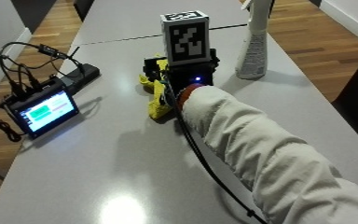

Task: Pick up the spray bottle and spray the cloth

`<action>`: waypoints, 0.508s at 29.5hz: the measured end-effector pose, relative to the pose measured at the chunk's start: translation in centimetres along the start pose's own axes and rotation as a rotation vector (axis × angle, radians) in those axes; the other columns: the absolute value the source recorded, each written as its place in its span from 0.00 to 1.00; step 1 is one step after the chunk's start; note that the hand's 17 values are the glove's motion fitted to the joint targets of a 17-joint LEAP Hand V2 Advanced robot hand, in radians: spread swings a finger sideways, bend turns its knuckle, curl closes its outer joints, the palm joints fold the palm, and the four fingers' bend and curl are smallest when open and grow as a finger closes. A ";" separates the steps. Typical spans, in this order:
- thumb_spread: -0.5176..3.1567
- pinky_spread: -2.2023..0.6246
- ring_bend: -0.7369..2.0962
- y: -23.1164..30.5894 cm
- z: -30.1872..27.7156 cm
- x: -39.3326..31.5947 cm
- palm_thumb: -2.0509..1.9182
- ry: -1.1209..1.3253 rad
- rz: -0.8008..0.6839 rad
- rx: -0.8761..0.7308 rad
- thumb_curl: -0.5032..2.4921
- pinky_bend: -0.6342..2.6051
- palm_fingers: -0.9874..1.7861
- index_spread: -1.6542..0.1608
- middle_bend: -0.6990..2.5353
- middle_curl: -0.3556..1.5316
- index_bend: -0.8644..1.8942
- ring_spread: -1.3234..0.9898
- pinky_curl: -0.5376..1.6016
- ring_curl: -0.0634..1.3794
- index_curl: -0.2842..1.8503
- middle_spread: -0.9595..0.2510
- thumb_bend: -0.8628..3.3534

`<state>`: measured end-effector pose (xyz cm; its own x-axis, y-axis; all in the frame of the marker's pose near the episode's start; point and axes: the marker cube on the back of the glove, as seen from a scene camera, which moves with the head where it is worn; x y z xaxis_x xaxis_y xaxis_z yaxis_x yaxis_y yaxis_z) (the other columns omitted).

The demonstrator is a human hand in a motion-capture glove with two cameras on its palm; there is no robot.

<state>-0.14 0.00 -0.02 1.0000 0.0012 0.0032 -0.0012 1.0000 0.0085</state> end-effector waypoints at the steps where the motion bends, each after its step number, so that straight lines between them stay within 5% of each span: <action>1: 0.23 0.74 0.45 0.0 0.0 0.0 0.68 0.000 0.001 0.001 0.22 0.36 0.82 0.86 0.34 0.25 0.37 0.55 0.31 0.12 0.15 0.78 0.31; 15: 0.35 0.71 0.48 0.1 -0.5 -0.6 0.72 0.011 0.002 0.011 0.26 0.39 0.77 0.82 0.36 0.34 0.37 0.54 0.41 0.27 0.24 0.76 0.30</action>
<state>-0.77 0.07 -0.50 1.0000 0.0032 -0.0081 -0.0030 0.9998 0.0194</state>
